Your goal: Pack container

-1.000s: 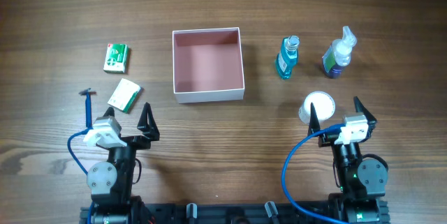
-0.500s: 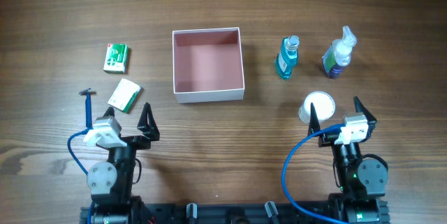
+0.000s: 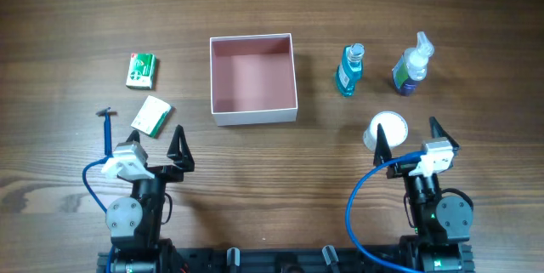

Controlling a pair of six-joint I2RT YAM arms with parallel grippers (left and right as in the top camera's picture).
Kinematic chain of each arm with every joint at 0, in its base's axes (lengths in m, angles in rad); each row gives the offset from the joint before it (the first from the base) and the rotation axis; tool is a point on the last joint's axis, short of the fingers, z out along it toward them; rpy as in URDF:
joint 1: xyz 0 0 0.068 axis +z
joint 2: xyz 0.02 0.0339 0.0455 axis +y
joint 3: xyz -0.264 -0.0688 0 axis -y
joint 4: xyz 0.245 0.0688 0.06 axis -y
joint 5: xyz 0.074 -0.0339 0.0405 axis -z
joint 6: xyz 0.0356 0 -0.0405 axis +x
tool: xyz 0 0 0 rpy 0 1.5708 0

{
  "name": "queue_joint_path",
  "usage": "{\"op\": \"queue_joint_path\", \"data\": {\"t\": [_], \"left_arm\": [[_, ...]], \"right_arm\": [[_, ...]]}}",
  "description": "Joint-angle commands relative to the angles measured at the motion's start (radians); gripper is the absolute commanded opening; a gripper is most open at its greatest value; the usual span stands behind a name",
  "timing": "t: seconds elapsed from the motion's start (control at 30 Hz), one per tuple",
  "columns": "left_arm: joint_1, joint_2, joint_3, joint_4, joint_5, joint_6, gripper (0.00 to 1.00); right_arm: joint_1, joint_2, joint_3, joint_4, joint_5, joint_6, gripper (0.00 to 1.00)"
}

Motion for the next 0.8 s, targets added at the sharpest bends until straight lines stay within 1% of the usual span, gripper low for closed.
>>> {"op": "queue_joint_path", "data": {"t": [0.0,0.13,0.2,0.23,0.4,0.57,0.67,0.77], "left_arm": [[-0.003,-0.007,0.001,0.002,0.019,-0.068,1.0],[-0.003,0.018,0.061,0.001,0.019,-0.12,0.99],[-0.003,0.062,0.13,-0.027,0.019,-0.129,0.99],[-0.003,0.083,0.158,-0.045,0.019,-0.129,0.99],[-0.003,0.303,0.404,-0.208,0.015,-0.128,1.0],[-0.003,0.602,0.697,-0.443,-0.016,-0.119,1.0],[-0.003,0.79,0.875,-0.618,-0.016,-0.067,1.0],[-0.003,0.933,1.013,-0.759,0.001,-0.069,1.0]], "right_arm": [[-0.004,0.004,0.016,0.004,-0.019,0.124,1.0],[-0.004,0.047,0.088,-0.006,-0.02,0.129,1.0],[-0.004,0.112,0.157,-0.04,-0.03,0.129,1.0],[-0.004,0.151,0.196,-0.064,-0.039,0.129,1.0],[-0.004,0.422,0.435,-0.19,-0.072,0.129,1.0],[-0.004,0.754,0.772,-0.404,-0.125,0.125,1.0],[-0.004,0.971,1.04,-0.632,-0.129,0.111,1.0],[-0.004,1.169,1.298,-0.886,-0.129,0.023,1.0]]}}
